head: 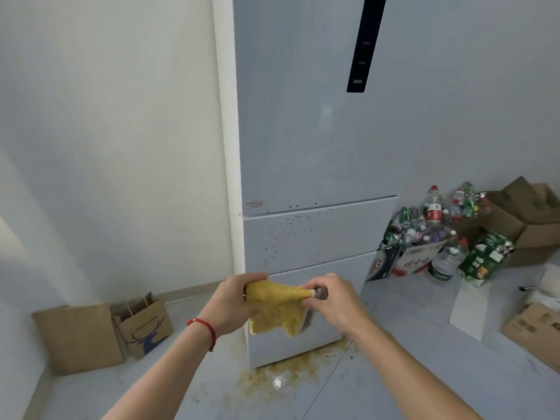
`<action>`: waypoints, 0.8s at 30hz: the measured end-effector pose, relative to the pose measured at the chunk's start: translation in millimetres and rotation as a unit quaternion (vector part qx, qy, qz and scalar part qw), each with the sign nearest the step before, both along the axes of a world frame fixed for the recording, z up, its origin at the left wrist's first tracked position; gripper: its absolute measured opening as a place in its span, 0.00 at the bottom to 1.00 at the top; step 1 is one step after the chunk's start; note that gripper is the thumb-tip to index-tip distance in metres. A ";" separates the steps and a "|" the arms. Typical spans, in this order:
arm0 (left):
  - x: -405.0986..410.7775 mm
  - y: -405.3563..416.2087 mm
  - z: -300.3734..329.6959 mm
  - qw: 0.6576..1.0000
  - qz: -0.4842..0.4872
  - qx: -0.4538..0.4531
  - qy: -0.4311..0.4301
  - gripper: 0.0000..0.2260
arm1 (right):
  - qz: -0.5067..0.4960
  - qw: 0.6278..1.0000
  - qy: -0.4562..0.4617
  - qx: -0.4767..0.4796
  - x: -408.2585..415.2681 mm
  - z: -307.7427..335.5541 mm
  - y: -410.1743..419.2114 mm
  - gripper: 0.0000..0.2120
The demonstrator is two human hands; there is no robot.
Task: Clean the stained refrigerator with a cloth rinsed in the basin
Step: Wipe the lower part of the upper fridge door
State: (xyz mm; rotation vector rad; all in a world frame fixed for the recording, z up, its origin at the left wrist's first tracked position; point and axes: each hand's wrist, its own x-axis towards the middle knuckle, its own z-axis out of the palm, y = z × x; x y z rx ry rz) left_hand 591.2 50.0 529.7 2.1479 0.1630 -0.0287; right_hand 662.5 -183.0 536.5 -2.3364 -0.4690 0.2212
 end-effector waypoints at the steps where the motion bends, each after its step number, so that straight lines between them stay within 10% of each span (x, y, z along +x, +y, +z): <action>1: 4.3 -1.9 3.6 0.997 0.009 0.068 -0.025 0.22 | 0.004 1.000 -0.023 -0.014 2.5 0.6 0.4 0.08; 6: 31.9 -8.0 20.2 0.986 0.025 0.133 -0.097 0.04 | 0.007 0.996 -0.082 -0.015 20.3 11.4 -6.6 0.05; 12: 73.2 -25.8 41.9 0.974 0.070 -0.211 -0.038 0.13 | -0.026 0.960 0.071 0.270 51.6 33.7 -13.6 0.10; 16: 103.4 -62.1 56.0 0.977 0.134 -0.135 -0.095 0.18 | 0.029 0.914 0.190 0.357 73.1 46.3 -23.6 0.20; 24: 164.2 -98.9 85.8 0.976 0.167 -0.011 -0.141 0.17 | -0.055 0.962 0.053 0.263 143.2 47.6 -55.4 0.20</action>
